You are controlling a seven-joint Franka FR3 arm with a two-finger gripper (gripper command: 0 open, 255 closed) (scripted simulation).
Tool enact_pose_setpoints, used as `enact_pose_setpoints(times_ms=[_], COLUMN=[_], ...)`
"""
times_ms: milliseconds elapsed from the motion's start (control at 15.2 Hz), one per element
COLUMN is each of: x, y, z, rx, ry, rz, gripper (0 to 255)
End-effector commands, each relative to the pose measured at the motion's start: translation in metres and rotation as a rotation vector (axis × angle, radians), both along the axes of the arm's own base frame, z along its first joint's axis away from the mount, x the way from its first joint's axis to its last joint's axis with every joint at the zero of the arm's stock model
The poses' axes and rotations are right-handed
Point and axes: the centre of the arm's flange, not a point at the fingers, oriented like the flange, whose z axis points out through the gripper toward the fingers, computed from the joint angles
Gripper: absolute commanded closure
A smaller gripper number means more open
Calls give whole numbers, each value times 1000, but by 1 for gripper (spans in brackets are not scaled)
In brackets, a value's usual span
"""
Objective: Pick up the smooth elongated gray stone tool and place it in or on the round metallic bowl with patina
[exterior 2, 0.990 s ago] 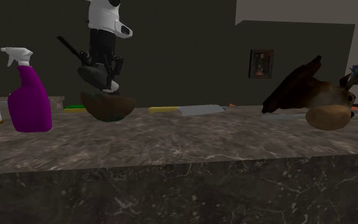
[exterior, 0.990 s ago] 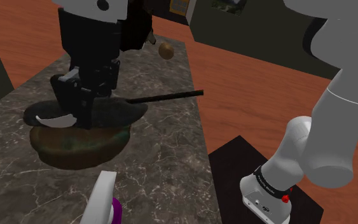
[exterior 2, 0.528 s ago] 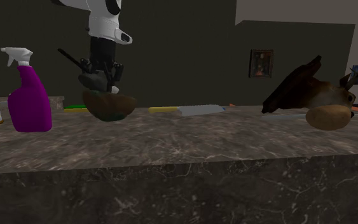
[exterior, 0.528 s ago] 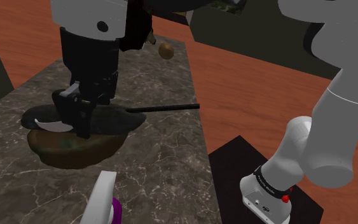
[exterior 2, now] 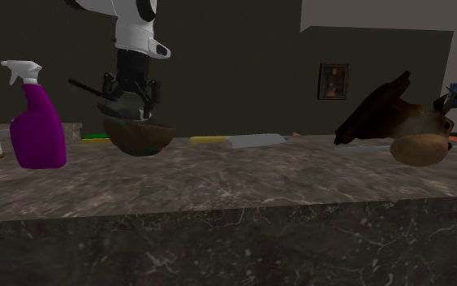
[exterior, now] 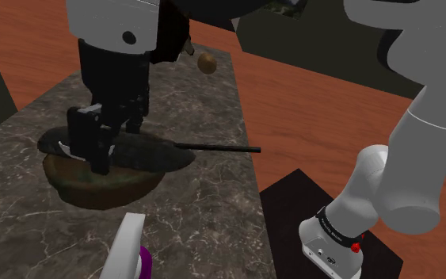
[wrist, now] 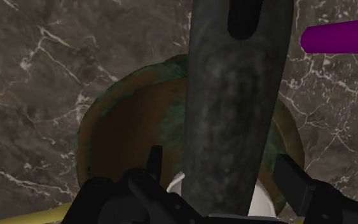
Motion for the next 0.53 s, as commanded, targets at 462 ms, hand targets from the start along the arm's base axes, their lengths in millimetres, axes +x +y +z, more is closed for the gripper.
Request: enact_pose_setpoints(times_ms=[462], x=[5], y=[-4], z=[47], rx=[-2], ry=[1], rz=[0], gripper=[0])
